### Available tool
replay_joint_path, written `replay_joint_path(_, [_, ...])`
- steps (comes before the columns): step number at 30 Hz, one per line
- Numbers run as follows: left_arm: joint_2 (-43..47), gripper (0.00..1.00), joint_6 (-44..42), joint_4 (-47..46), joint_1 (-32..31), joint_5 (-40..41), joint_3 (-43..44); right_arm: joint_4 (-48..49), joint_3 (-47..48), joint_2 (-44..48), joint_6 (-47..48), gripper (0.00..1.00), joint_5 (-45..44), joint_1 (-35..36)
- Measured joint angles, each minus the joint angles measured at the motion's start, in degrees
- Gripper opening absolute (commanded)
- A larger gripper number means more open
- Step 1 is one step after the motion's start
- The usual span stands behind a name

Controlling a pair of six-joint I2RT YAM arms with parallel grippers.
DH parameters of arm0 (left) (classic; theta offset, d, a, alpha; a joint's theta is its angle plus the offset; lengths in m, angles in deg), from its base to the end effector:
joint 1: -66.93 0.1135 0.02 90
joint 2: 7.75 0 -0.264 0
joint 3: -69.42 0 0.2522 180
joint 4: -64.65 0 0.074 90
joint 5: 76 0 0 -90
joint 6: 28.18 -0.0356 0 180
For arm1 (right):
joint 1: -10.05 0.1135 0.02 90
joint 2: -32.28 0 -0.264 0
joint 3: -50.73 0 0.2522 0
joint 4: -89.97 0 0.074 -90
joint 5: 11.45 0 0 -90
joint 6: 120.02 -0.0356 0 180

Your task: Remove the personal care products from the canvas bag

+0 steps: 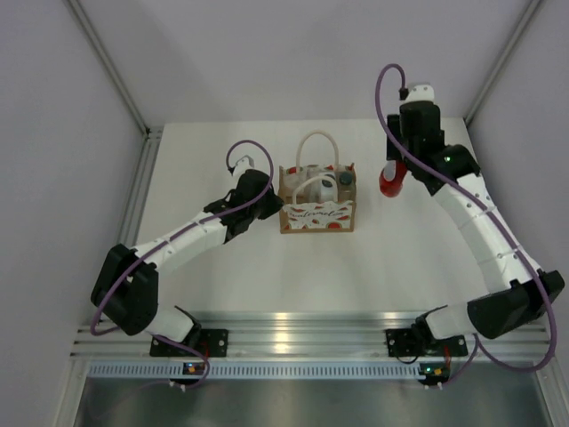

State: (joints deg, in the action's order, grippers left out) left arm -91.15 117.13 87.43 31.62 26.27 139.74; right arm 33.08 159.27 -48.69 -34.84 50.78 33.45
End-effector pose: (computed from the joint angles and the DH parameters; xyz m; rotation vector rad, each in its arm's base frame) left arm 0.2683 -0.1808 0.2549 -0.5135 2.1988 -0.6487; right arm 0.2765 0.1016 0.4393 -0.0374 2.0240 -0.1944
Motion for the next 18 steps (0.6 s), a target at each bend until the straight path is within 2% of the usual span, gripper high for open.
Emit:
replay_joint_path(4, [0.00, 0.00, 0.02, 0.00, 0.00, -0.02, 0.00, 6.47, -15.65, 3.89, -1.33, 0.00, 2.27, -4.66])
replay_joint_path(10, [0.00, 0.00, -0.02, 0.00, 0.00, -0.02, -0.02, 17.53, -34.88, 4.50, -2.62, 0.00, 2.89, -6.71])
replay_joint_path(15, [0.50, 0.00, -0.22, -0.04, 0.00, -0.22, -0.48, 27.91, -40.70, 5.22, -2.95, 0.00, 1.11, -6.71])
replay_joint_path(17, [0.85, 0.00, -0.46, -0.04, -0.04, -0.39, -0.79, 30.34, -41.72, 5.40, -3.34, 0.23, 0.63, -6.71])
replay_joint_path(18, [0.94, 0.00, -0.59, -0.07, -0.04, -0.42, -0.85, 30.95, -42.07, 5.55, -3.63, 0.41, 0.37, -6.71])
